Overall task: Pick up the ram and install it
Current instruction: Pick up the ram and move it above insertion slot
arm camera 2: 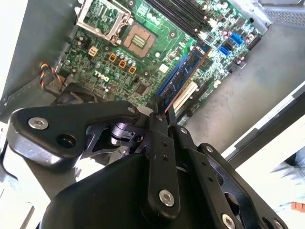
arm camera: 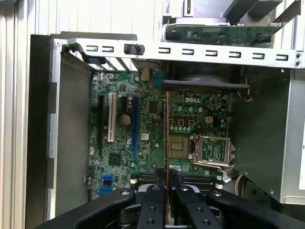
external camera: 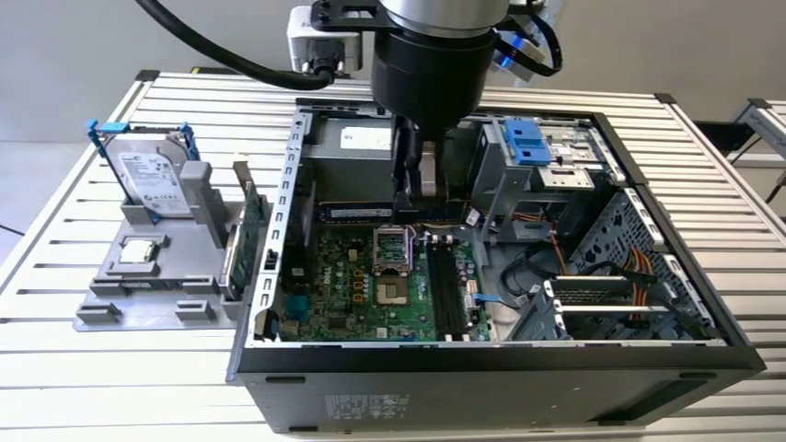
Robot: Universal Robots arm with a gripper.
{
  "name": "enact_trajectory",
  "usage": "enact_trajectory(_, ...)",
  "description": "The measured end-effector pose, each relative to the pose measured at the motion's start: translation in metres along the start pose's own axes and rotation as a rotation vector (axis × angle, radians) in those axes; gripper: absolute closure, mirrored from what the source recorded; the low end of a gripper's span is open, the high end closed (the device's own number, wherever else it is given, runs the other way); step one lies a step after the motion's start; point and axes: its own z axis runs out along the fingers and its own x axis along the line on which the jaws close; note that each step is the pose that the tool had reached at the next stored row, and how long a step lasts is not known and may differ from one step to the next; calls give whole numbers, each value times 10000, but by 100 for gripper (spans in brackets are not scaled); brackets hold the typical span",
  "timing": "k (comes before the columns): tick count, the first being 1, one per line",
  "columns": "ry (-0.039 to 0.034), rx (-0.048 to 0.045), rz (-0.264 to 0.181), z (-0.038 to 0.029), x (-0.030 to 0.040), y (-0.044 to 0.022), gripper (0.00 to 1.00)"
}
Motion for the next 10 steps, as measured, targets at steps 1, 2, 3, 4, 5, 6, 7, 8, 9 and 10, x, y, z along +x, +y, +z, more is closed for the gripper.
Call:
enact_trajectory(1, 0, 0, 0, -1, 0, -16, 100)
enact_trajectory(2, 0, 0, 0, -1, 1, -31, 100)
enact_trajectory(3, 0, 0, 0, -1, 1, -45, 100)
enact_trajectory(4, 0, 0, 0, -2, 1, -61, 100)
enact_trajectory(5, -1, 0, 0, -2, 1, -75, 100)
enact_trajectory(6, 0, 1, 0, -2, 2, -90, 100)
enact_trajectory(7, 0, 0, 0, -3, 2, -106, 100)
enact_trajectory(8, 0, 0, 0, -3, 2, -122, 100)
enact_trajectory(9, 0, 0, 0, -4, 3, -138, 100)
enact_trajectory(10, 0, 0, 0, -4, 3, -154, 100)
